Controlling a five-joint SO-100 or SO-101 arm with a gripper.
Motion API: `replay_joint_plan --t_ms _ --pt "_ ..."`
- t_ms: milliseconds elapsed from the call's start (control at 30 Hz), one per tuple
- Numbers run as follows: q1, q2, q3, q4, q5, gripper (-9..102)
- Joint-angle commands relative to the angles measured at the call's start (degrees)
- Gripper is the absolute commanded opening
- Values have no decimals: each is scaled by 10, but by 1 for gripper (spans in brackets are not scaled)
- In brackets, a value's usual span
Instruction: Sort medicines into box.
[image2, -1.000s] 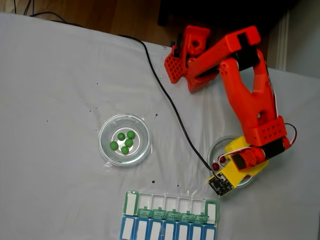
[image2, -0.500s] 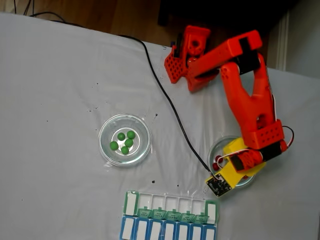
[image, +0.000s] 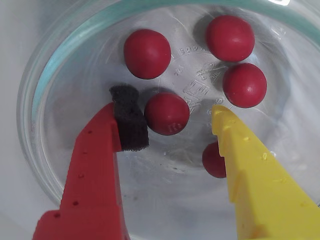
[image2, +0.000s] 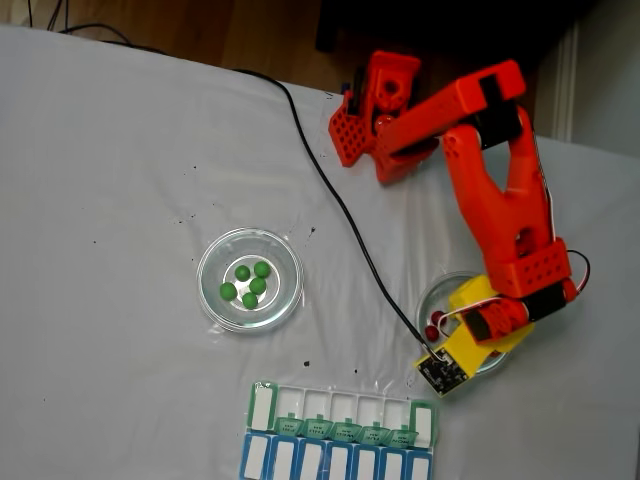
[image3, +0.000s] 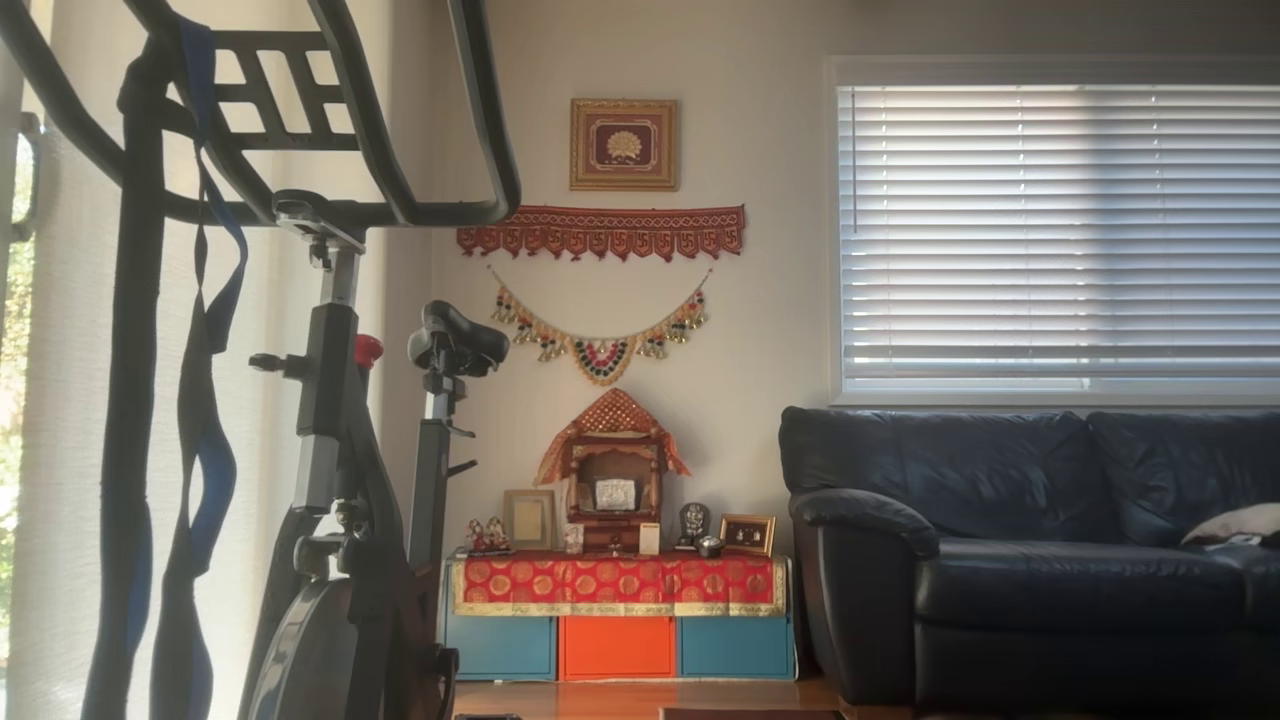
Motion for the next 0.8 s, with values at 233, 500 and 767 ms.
replay_joint_plan --t_ms 233,500,767 --pt "-18 -1 -15 -12 -11 21" --pt "-17 -9 -7 -43 -3 18" --pt "-17 -11 0 -60 -1 16"
